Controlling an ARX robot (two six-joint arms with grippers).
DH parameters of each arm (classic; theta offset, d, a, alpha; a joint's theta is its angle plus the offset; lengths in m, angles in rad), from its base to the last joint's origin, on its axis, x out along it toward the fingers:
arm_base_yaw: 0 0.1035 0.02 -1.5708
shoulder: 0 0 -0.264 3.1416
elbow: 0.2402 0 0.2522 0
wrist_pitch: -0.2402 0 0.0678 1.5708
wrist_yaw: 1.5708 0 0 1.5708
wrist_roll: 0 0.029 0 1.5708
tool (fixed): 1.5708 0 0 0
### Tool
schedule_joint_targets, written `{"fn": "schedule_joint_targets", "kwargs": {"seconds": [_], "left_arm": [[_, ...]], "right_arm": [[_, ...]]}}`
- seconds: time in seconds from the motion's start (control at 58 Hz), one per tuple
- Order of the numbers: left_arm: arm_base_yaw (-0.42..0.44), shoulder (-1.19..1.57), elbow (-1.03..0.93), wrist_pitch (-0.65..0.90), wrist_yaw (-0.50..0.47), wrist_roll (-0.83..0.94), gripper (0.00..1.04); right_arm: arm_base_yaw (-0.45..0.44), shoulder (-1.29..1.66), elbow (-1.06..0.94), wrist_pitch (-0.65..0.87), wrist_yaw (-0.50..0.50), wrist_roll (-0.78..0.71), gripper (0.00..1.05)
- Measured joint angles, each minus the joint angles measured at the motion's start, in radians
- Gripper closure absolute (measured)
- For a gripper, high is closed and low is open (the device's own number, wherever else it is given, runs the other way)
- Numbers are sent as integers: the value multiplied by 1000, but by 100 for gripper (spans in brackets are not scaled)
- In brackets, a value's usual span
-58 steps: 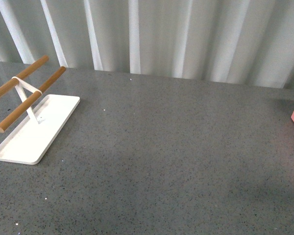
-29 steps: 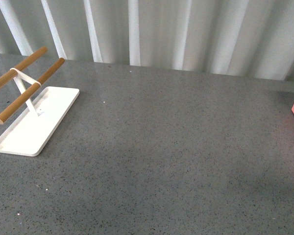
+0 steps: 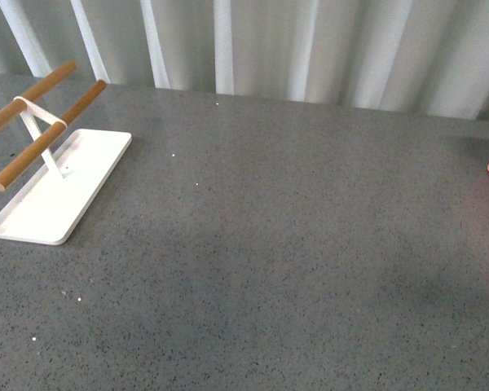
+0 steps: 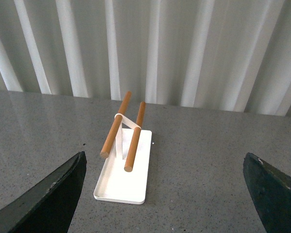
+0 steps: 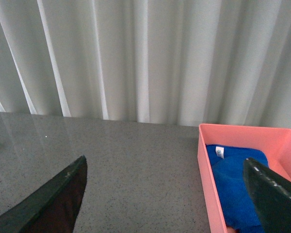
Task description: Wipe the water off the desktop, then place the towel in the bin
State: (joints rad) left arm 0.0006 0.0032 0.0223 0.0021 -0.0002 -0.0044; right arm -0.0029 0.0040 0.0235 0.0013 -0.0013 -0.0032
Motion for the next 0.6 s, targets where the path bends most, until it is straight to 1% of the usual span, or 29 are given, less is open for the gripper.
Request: {"fn": "schedule_joint_targets", "kwargs": {"seconds": [0.017, 0.086, 0.604], "left_arm": [[0, 0, 0, 0, 0, 0, 7], [0, 0, 0, 0, 0, 0, 7], [0, 0, 0, 0, 0, 0, 7]], "right_arm": [[0, 0, 0, 0, 0, 2, 5], [0, 0, 0, 0, 0, 1, 8], [0, 0, 0, 0, 0, 1, 7]]}}
